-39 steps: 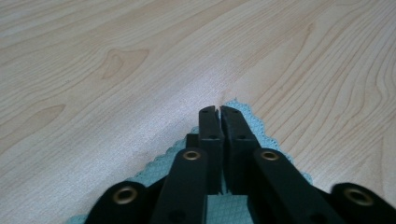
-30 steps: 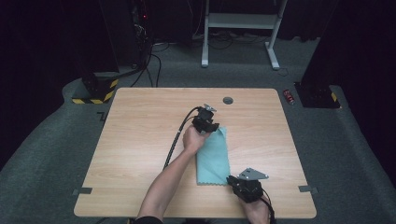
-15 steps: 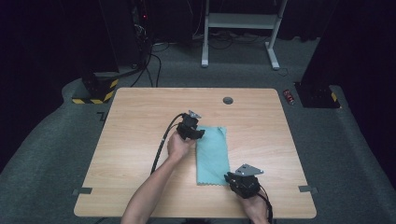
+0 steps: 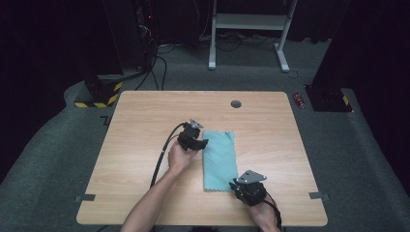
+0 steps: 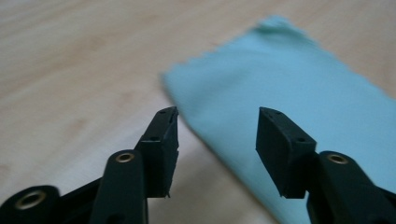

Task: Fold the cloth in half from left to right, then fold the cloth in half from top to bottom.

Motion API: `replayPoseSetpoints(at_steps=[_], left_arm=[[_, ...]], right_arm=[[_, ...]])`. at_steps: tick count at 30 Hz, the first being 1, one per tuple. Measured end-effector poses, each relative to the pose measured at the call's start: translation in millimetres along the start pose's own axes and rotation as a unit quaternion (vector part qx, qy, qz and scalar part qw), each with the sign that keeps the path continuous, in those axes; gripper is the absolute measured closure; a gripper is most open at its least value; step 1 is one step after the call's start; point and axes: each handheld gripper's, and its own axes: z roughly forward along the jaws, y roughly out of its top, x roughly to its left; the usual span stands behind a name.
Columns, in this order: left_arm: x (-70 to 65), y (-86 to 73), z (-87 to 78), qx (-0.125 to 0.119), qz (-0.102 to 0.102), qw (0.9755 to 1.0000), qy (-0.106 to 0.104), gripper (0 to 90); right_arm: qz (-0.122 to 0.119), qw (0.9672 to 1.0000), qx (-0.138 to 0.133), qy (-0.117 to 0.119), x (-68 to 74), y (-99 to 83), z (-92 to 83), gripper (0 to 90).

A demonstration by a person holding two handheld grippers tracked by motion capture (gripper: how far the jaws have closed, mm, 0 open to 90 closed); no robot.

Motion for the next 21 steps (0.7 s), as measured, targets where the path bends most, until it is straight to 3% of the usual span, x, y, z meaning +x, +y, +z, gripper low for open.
replayPoseSetpoints(at_steps=[3,7,10,12,15,21], left_arm=[[-21.3,-20.4,-12.4,0.003,0.020,0.9997,-0.014,45.0],[-33.7,-43.4,-17.8,0.011,0.015,0.9997,-0.015,42.7],[-33.9,-54.6,-21.3,0.014,0.029,0.9994,0.005,41.8],[-30.1,-58.1,-25.5,0.016,0.024,0.9995,0.012,42.1],[-29.5,-61.6,-30.7,0.018,0.015,0.9996,0.014,42.1],[-51.3,-67.4,-43.6,-0.001,0.023,0.9994,-0.024,40.0]], right_arm=[[0.009,0.9999,-0.010,0.001,-7.4,4.3,1.3,73.3],[0.019,0.9997,-0.013,0.000,-16.6,9.5,6.4,71.8],[0.018,0.9998,-0.001,0.000,-21.4,10.2,11.5,71.3],[0.017,0.9998,0.012,-0.002,-23.5,7.7,14.8,71.0],[0.018,0.9998,0.010,-0.001,-25.9,5.0,13.3,70.8],[0.024,0.9997,0.003,0.009,-25.7,3.0,9.2,69.7]])
